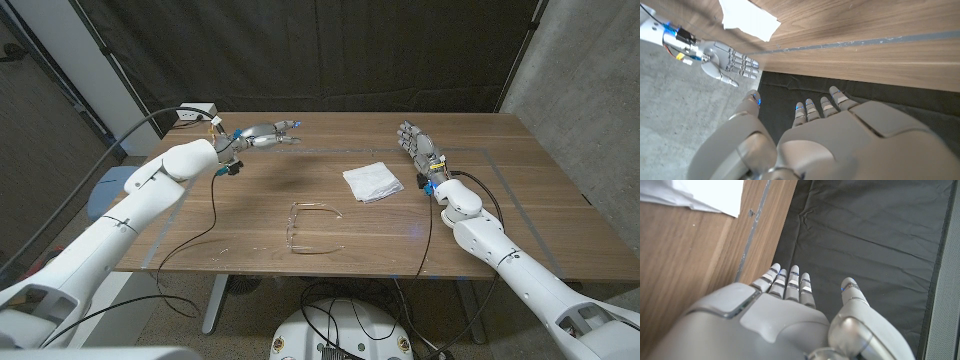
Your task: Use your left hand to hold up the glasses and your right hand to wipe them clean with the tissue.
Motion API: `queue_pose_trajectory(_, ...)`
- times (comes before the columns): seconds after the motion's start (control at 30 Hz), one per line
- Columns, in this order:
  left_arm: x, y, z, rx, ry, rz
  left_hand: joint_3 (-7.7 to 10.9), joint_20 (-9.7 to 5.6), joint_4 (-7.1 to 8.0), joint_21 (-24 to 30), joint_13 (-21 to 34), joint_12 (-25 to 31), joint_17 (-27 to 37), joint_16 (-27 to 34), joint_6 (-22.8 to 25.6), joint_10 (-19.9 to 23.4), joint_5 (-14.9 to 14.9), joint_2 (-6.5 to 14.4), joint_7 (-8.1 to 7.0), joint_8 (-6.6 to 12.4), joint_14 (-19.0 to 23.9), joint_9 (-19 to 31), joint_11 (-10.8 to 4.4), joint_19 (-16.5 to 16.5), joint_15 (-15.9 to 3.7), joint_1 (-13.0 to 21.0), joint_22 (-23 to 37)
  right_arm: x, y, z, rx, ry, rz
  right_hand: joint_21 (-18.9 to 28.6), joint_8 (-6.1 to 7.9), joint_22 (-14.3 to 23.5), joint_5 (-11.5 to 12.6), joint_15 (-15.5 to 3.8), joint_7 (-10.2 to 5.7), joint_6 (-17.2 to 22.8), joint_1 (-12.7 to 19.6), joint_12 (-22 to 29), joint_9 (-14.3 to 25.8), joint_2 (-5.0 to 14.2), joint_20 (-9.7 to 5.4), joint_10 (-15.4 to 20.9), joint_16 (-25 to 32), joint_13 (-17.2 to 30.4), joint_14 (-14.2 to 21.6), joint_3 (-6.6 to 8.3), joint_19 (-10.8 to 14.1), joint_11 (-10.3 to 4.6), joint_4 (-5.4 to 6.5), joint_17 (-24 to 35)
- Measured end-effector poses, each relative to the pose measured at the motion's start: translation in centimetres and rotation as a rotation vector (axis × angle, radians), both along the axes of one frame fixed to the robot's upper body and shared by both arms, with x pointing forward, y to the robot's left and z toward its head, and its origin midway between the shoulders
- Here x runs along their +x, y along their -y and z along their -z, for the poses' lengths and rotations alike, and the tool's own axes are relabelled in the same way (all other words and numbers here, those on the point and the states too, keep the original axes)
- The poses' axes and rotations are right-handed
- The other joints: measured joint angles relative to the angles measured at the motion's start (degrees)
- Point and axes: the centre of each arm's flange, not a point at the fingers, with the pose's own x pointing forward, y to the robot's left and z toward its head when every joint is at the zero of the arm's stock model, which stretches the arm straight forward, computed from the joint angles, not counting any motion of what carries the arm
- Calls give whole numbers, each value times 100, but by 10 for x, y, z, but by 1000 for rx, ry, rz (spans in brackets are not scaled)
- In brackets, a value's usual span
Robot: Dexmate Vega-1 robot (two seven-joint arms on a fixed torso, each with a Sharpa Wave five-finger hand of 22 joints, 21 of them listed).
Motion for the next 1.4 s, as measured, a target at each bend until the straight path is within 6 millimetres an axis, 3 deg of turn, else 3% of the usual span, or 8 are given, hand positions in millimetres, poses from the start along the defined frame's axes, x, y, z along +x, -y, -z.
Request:
queue_pose_trajectory(0.4, -27, 20, -25, 326, 102, -50, -31, 106, -91, 0, 0, -36, 0, 0, 0, -40, 0, -97, 0, -1, 22, 20, -125, 0, 22, 96, 0, 1, -12, 0, -3, 4, -7, -40, 0, 0, 0, 20, -42, 41, 23, 0, 0, 23, 0, 0, 0, 0, 20, -32, 0, 0, -32, 0)
queue_pose_trajectory(0.57, -37, 33, -34, 452, 148, -60, -37, 144, -164, 0, -1, -36, 0, 0, 65, -41, 4, -144, -65, -1, 45, 28, -184, 23, -2, 173, 0, 1, -15, 1, 4, 5, -7, -40, 0, 0, 0, 20, -42, 41, 23, 0, 0, 23, -1, 0, 0, 0, 20, -32, 0, 0, -32, 0)
queue_pose_trajectory(0.73, -44, 44, -40, 561, 192, -66, -30, 173, -328, 0, -1, -36, 0, 0, 175, -2, 85, -249, -175, 18, 64, 28, -282, 51, 18, 414, -1, 0, -16, 5, 15, 5, -4, -40, 0, 0, 0, 20, -42, 41, 22, 0, 0, 23, -1, 0, 0, 0, 19, -32, 0, 0, -32, 0)
queue_pose_trajectory(1.07, -59, 72, -51, 778, 299, -64, -16, 151, -518, 0, 28, -36, 0, 0, 152, 39, 159, -440, -319, 22, 105, 28, -386, 136, 21, 847, -17, -2, -14, 12, 35, 9, 5, -40, 0, 0, 0, 20, -42, 41, 22, 0, 0, 23, -1, 0, 0, 0, 19, -32, 0, 0, -32, 1)
queue_pose_trajectory(1.17, -63, 79, -52, 825, 325, -57, -39, 149, -541, 0, 28, -36, 14, 0, 183, 56, 173, -522, -411, 22, 137, 27, -428, 179, 8, 1005, -17, -2, -13, 13, 39, 10, 8, -40, 0, 0, 0, 21, -42, 41, 22, 0, 0, 23, -1, 0, 0, 0, 19, -47, 0, 0, -17, 1)
queue_pose_trajectory(1.4, -74, 98, -56, 960, 406, -38, -79, 204, -580, 0, 27, -84, 27, 0, 142, 98, 267, -824, -452, 44, 144, 54, -527, 252, 1, 1501, -16, -3, -10, 16, 56, 13, 16, -61, 0, 0, 0, 21, -42, 41, 22, 0, -1, 23, -1, -1, 0, 0, 19, -48, 0, 0, -16, 15)
